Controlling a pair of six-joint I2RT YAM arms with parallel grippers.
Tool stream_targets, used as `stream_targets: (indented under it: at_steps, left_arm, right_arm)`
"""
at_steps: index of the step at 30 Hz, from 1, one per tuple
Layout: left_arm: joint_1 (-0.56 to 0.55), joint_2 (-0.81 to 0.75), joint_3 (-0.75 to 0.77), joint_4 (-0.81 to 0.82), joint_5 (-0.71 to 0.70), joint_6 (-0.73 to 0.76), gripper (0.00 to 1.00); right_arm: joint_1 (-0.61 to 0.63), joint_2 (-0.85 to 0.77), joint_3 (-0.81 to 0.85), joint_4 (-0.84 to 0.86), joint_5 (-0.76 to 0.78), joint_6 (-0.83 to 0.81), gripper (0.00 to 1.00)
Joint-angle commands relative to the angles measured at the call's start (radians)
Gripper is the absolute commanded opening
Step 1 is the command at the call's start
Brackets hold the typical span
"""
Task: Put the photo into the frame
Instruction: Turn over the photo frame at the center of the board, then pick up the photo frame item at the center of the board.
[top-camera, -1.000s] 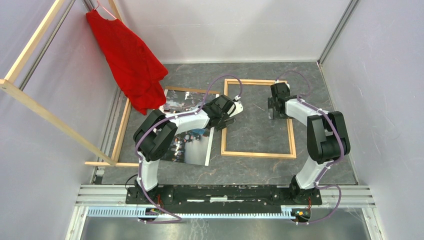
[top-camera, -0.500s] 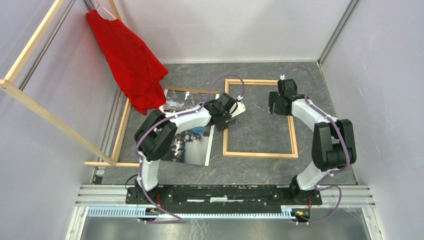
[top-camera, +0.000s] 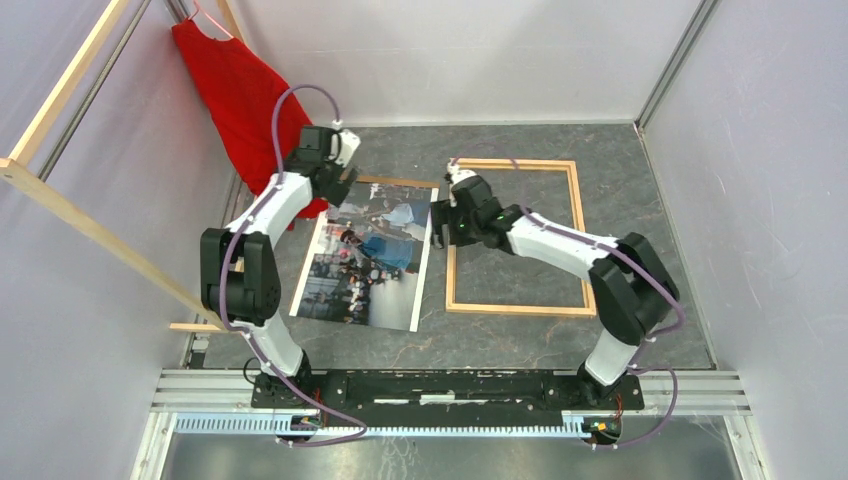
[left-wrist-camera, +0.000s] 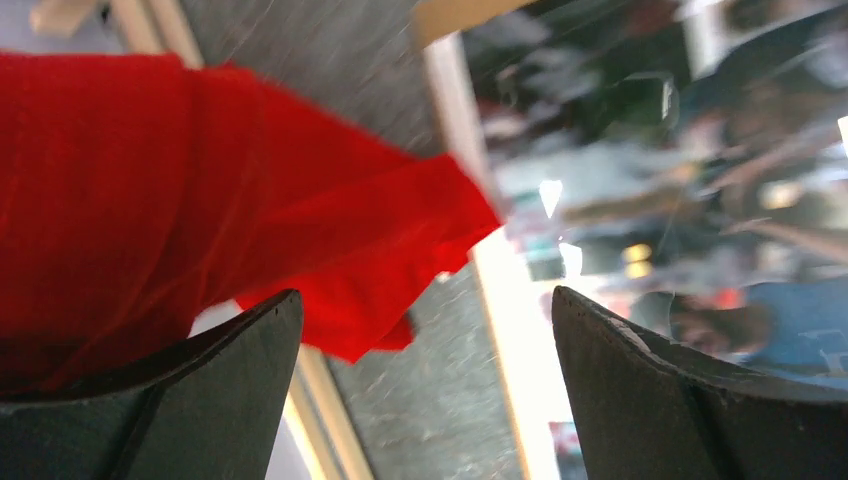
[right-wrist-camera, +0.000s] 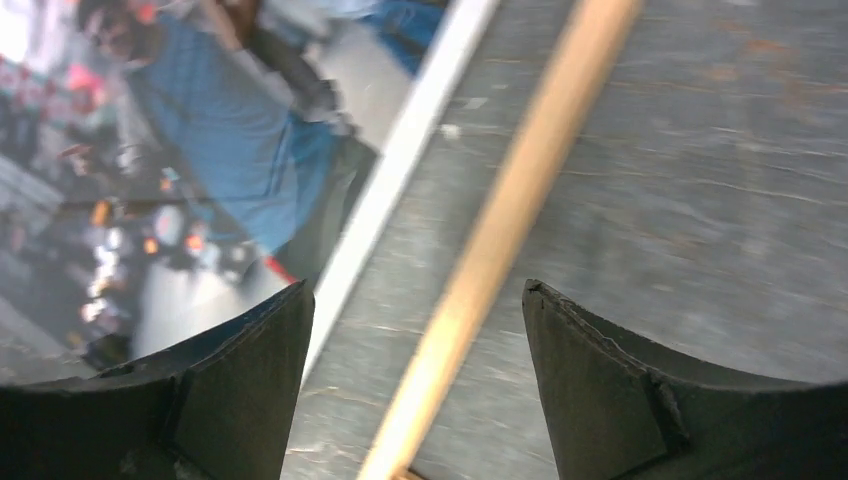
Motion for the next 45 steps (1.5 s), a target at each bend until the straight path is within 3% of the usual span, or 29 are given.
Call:
stream_targets:
  at_steps: [1, 6, 17, 19, 23, 28, 31, 38, 45]
  left_arm:
    - [0.092, -0.023, -0.062, 0.058, -0.026, 0.052, 1.0]
    - [0.104, -0.007, -0.135, 0.199, -0.1, 0.052, 1.0]
    - [0.199, 0.106, -0.177, 0.55, -0.467, 0.224, 1.0]
    - [0.206, 0.083, -0.185, 0.493, -0.423, 0.201, 1.0]
    - [0.204, -0.078, -0.267, 0.269, -0.175, 0.166, 1.0]
    - [0.206, -0.249, -0.386, 0.044, 0.053, 0.223, 1.0]
    - [0.206, -0.313, -0.477, 0.027, 0.047, 0.271, 1.0]
    - [0.206, -0.306, -0.658, 0.227, -0.107, 0.295, 1.0]
    - [0.206, -0.222, -0.674, 0.318, -0.115, 0.226, 1.0]
  right_arm:
    - [0.08, 0.105, 0.102, 0.071, -0.02, 0.113, 0.83]
    - [0.102, 0.228, 0.162, 0.046, -0.019, 0.145, 0.82]
    - [0.101, 0.246, 0.084, 0.018, 0.032, 0.164, 0.82]
    - [0.101, 0.243, 0.067, 0.025, 0.017, 0.166, 0.82]
    - [0.102, 0.221, 0.03, 0.053, -0.015, 0.185, 0.81]
    - [0.104, 0.182, -0.015, 0.075, -0.047, 0.205, 0.81]
    - [0.107, 0.163, -0.049, 0.101, -0.093, 0.228, 0.8]
    - [0.123, 0.173, -0.066, 0.129, -0.15, 0.272, 0.79]
    - [0.143, 0.197, -0.046, 0.121, -0.169, 0.292, 0.77]
